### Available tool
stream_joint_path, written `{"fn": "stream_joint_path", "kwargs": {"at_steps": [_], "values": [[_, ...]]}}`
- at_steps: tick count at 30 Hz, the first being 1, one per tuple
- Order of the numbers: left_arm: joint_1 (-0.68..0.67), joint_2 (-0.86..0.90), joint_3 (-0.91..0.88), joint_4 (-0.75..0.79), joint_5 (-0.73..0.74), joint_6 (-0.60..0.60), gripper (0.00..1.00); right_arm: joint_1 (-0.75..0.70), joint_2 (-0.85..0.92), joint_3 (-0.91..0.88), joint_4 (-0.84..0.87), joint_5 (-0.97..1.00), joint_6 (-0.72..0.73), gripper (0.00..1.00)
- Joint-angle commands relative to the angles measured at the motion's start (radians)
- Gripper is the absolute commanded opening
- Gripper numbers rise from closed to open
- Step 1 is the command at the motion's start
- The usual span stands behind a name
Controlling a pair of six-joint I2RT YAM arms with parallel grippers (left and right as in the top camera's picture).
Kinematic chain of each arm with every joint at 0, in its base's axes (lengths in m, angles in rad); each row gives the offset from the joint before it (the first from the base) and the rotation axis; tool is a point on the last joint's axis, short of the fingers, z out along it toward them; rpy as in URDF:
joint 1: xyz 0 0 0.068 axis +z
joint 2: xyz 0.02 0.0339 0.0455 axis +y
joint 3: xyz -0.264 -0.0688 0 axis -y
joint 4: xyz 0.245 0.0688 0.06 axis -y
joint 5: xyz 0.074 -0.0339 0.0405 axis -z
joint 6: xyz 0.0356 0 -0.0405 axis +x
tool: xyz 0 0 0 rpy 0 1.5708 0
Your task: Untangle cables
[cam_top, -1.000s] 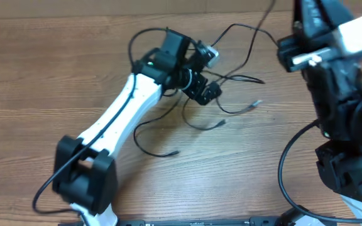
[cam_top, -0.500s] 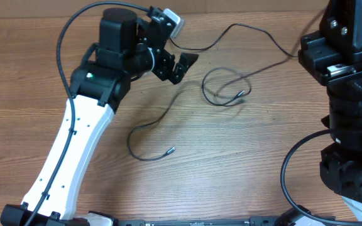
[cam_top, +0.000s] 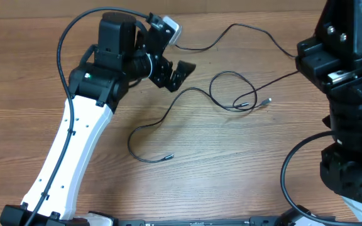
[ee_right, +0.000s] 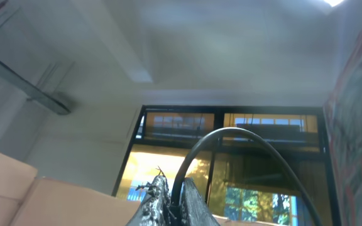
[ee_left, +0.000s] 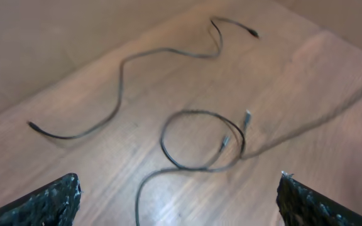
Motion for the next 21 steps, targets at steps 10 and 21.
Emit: {"fn": "stream_joint_path", "kwargs": {"at_steps": [10, 21], "values": [[-0.095, 0.126, 0.014, -0.108, 0.145, 0.293, 1.0, 0.002, -0.008, 0.023, 0.018, 0.058, 0.007, 0.04], [-0.192, 0.338, 0.014, -0.094, 0.323, 0.418, 1.0, 0.002, -0.008, 0.023, 0.007, 0.087, 0.004, 0.04]]}}
